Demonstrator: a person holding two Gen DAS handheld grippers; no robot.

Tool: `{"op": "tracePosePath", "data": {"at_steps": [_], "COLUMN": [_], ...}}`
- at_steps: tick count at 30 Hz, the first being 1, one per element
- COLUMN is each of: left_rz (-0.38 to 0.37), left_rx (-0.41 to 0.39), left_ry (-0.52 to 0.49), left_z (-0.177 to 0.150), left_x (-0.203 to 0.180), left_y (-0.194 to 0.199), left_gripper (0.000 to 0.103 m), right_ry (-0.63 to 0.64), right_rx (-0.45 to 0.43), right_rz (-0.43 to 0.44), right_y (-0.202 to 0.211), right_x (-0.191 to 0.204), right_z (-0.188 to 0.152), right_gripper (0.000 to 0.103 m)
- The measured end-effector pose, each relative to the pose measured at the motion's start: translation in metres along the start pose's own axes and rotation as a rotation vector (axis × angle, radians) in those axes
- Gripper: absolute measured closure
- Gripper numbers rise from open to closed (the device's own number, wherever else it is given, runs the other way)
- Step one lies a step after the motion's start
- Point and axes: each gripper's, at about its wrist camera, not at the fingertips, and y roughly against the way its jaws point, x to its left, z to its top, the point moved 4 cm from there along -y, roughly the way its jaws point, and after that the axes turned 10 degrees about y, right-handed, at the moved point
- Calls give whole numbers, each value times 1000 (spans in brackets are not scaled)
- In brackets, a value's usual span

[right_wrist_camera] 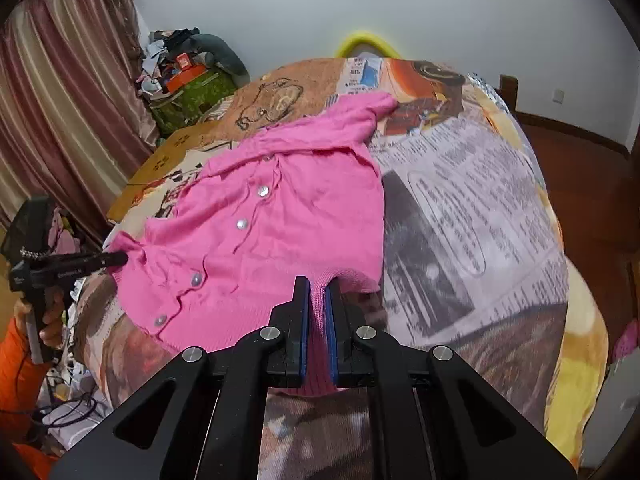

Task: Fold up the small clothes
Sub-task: 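Grasp the ribbed cardigan hem with the right tool while the left tool grasps it too, then lift the hem with both tools and fold it up toward the collar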

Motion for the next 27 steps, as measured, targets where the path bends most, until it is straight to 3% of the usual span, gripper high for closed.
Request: {"op": "tracePosePath", "data": {"at_steps": [8, 14, 20, 27], "left_rz": [-19, 10, 42, 88], "left_rx": [-156, -217, -205, -112], "left_ry": [3, 17, 58, 81], "left_z": [62, 109, 148, 169], "left_x": [-16, -18, -8, 7], "left_y": [42, 41, 5, -66], "left_gripper": [96, 96, 96, 96], "right_ry": [34, 39, 37, 21], "right_rx": [-71, -129, -140, -54], "right_rz": [-16, -40, -57, -61], "right_y": [4, -1, -23, -85], "right_x": [-2, -13, -30, -57], "right_z": [41, 81, 112, 125], "right_gripper": [96, 96, 96, 96]}}
